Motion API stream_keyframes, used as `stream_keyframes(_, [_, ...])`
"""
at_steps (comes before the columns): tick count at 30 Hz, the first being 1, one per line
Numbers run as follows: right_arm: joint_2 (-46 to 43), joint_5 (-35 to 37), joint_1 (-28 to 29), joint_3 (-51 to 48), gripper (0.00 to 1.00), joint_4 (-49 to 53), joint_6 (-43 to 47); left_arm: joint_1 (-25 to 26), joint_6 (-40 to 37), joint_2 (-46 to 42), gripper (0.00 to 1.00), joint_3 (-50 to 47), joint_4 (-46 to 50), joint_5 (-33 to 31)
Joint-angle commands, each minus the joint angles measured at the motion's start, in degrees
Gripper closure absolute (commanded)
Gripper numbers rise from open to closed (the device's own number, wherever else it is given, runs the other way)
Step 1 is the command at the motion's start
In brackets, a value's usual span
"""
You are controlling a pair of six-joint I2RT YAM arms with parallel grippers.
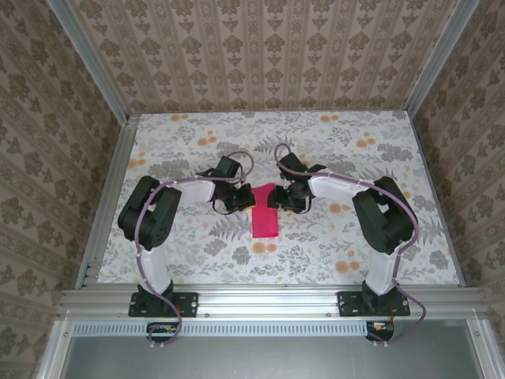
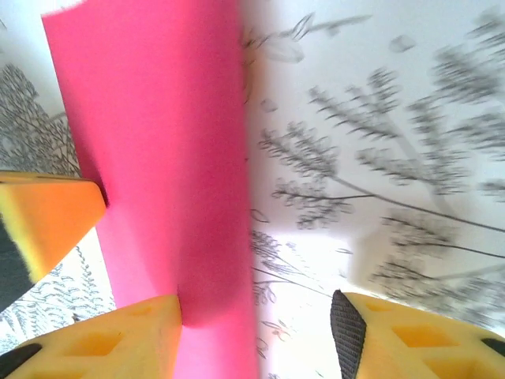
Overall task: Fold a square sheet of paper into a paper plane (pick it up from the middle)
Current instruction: Hold the square sheet of paper at the center of the table.
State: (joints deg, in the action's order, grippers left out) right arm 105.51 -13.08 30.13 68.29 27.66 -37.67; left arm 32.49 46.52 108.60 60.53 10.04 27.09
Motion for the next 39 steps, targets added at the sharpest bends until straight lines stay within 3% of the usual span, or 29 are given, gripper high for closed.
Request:
stream_keyframes(1, [-4.3,-0.1,-0.3,-0.2,0.45,1.3,2.7,-0.1,-1.5,3.3,1.00,-0.4,4.9,-2.7])
stream_keyframes(9, [-2.6,-13.2,-0.2,-3.4,0.59,-7.9,1.9,-0.1,-2.9,3.3,1.00,0.6,6.1,-2.7])
stream_keyframes(19, [1.0,-18.4,-0.2,-5.1,0.72,-12.7,1.1,-0.1,-4.1,3.5,1.00,1.6,7.8,-3.4])
stream_keyframes(32, [1.2,-13.5,-0.7,-6.3,0.72,-9.7,2.1,-0.3,-4.8,3.8,1.00,2.0,8.8,-3.9])
stream_keyframes(39, [-5.1,-17.4,-0.7,-6.5,0.65,-14.2,1.1,-0.2,-4.8,4.0,1.00,2.0,8.6,-3.6])
